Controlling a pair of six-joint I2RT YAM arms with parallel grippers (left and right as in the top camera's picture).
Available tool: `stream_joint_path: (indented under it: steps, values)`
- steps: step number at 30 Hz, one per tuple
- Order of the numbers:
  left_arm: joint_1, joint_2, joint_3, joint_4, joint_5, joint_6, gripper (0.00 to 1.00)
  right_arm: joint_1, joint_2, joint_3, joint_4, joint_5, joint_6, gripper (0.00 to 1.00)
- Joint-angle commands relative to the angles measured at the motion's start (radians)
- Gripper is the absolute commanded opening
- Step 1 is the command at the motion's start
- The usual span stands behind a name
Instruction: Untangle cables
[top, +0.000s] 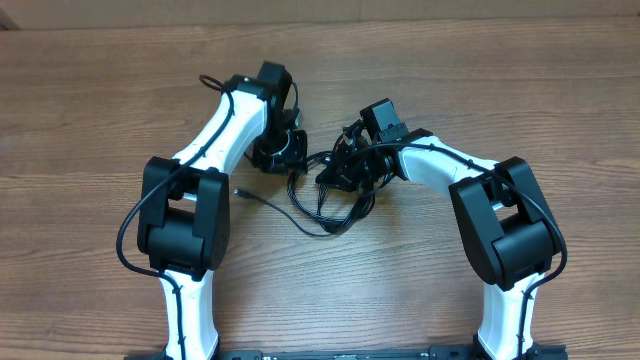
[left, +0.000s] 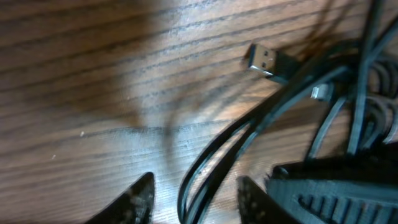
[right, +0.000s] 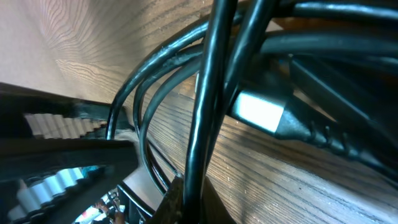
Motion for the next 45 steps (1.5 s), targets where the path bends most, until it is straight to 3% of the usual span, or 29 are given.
stream_joint_path:
  steps: [1,3,4,5,15,21,26,30,35,37,38,39,45]
  values:
    - [0.002,-0.032,-0.081,0.063,0.037,0.03,0.38,0.005,-0.007,-0.006,0.002,-0.005,-0.009,0.04]
    - [-0.004,-0.032,-0.11,0.093,0.04,0.031,0.26,0.005,-0.007,-0.006,0.002,-0.005,-0.009,0.04]
    - [-0.006,-0.032,-0.116,0.099,0.04,0.031,0.1,0.005,-0.007,-0.006,0.002,-0.005,-0.009,0.04]
    - [-0.007,-0.032,-0.115,0.099,0.045,0.031,0.04,0.005,-0.007,-0.006,0.001,-0.005,-0.009,0.04]
    - [0.006,-0.034,0.134,-0.03,0.441,0.056,0.04,0.008,-0.007,-0.007,-0.075,0.032,-0.01,0.04]
    - [0.005,-0.034,0.322,-0.048,0.631,-0.006,0.04,0.032,-0.007,-0.007,-0.053,0.04,-0.011,0.04]
    - [0.006,-0.034,0.385,-0.045,0.621,-0.046,0.04,0.05,-0.007,-0.007,-0.034,0.002,-0.062,0.05]
    - [0.006,-0.034,0.385,-0.074,0.554,-0.046,0.04,0.031,-0.021,0.006,-0.045,-0.119,-0.169,0.2]
    - [0.013,-0.034,0.385,-0.074,0.553,-0.08,0.04,-0.004,-0.12,0.026,-0.156,-0.121,-0.379,0.36]
    - [0.018,-0.034,0.385,-0.074,0.556,-0.102,0.04,-0.016,-0.168,0.027,-0.186,-0.116,-0.431,0.58]
    - [0.023,-0.034,0.385,-0.074,0.556,-0.118,0.04,-0.024,-0.195,0.027,-0.203,-0.1,-0.447,0.74]
    - [0.028,-0.034,0.385,-0.075,0.557,-0.138,0.04,-0.032,-0.218,0.027,-0.219,-0.077,-0.447,0.97]
    - [0.05,-0.034,0.385,-0.076,0.659,-0.207,0.04,-0.103,-0.3,0.027,-0.343,0.029,-0.448,1.0]
